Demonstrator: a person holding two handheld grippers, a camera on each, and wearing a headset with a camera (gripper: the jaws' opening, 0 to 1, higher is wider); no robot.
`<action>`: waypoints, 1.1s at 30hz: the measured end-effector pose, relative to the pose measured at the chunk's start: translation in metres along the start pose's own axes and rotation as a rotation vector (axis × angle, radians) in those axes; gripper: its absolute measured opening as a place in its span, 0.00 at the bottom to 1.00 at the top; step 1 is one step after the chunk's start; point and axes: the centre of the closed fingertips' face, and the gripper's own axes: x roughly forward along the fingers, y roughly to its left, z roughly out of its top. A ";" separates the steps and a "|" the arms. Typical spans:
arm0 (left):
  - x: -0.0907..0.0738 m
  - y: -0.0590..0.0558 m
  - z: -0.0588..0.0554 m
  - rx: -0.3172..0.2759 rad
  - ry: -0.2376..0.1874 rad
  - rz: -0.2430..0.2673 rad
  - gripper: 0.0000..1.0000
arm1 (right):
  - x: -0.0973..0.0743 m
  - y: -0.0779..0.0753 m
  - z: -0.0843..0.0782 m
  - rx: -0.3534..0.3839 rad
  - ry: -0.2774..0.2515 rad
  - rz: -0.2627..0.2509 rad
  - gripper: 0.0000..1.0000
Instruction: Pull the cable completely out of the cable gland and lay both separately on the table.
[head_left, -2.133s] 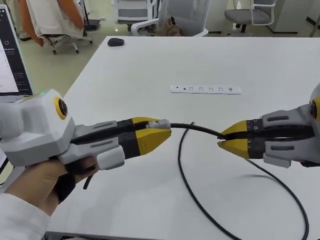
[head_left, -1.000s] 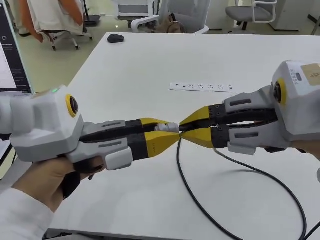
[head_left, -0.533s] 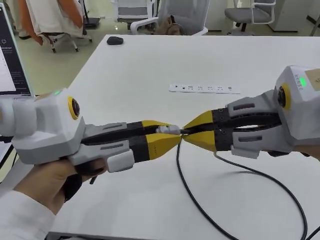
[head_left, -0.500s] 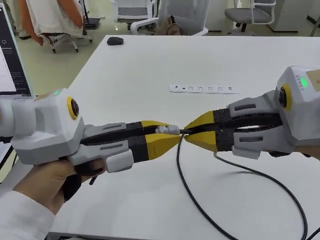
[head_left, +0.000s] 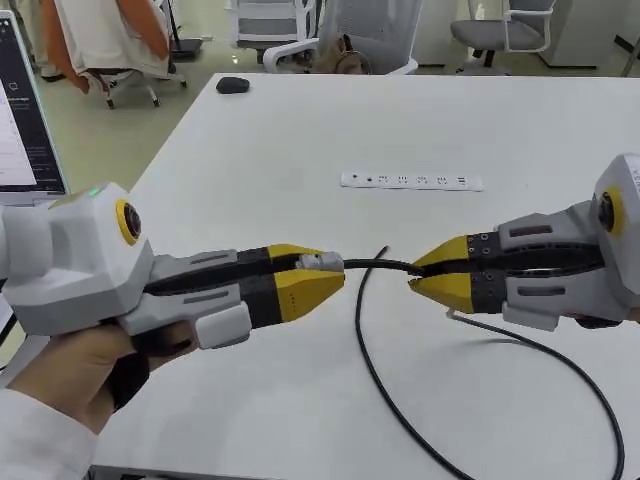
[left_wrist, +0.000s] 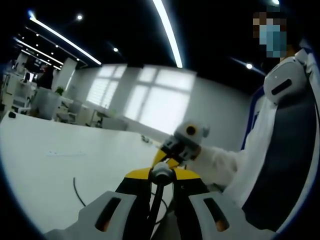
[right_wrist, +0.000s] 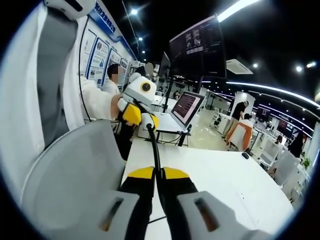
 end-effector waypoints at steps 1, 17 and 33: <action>0.000 0.000 0.000 0.000 -0.001 0.002 0.17 | -0.001 0.000 -0.001 0.004 0.001 -0.004 0.03; -0.003 0.001 -0.001 -0.004 0.008 0.003 0.17 | -0.012 0.004 -0.018 0.050 0.027 -0.026 0.03; 0.005 -0.007 -0.003 0.003 0.015 -0.023 0.17 | -0.011 0.006 -0.027 0.062 0.053 -0.022 0.04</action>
